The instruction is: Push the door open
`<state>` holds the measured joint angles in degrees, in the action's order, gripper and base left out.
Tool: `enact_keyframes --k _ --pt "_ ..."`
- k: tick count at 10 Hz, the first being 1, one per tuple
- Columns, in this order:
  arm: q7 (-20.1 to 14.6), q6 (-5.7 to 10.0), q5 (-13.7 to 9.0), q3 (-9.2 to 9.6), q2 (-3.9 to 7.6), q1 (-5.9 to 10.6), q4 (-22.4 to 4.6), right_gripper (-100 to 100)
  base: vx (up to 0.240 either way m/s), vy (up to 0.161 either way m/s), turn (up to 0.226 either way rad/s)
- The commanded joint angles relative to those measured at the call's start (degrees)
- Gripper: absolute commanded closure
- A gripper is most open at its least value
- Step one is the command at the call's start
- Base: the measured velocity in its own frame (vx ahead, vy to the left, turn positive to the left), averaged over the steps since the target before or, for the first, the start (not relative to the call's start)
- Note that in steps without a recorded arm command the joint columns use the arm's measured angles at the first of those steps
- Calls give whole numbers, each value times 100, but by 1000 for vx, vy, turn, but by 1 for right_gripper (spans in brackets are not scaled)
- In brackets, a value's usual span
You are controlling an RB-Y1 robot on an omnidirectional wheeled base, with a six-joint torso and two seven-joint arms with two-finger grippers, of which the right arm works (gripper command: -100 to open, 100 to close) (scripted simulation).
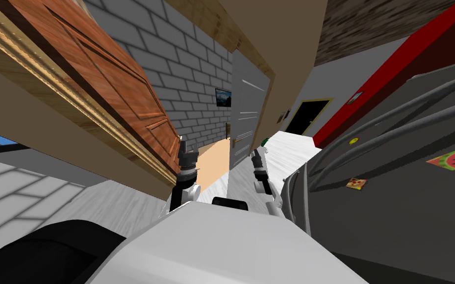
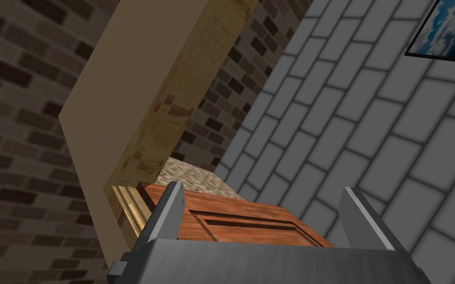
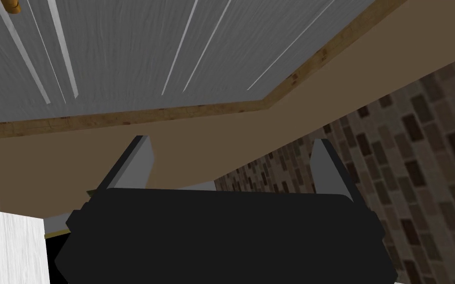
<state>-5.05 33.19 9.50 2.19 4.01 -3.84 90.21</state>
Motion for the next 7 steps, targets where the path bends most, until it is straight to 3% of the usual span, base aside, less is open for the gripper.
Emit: enact_keyframes --k 1,7 --pt "-73 6 36 -4 19 201 -286 -100 68 -91 111" --pt "-246 43 140 -5 32 736 -1172 -100 54 -79 71"
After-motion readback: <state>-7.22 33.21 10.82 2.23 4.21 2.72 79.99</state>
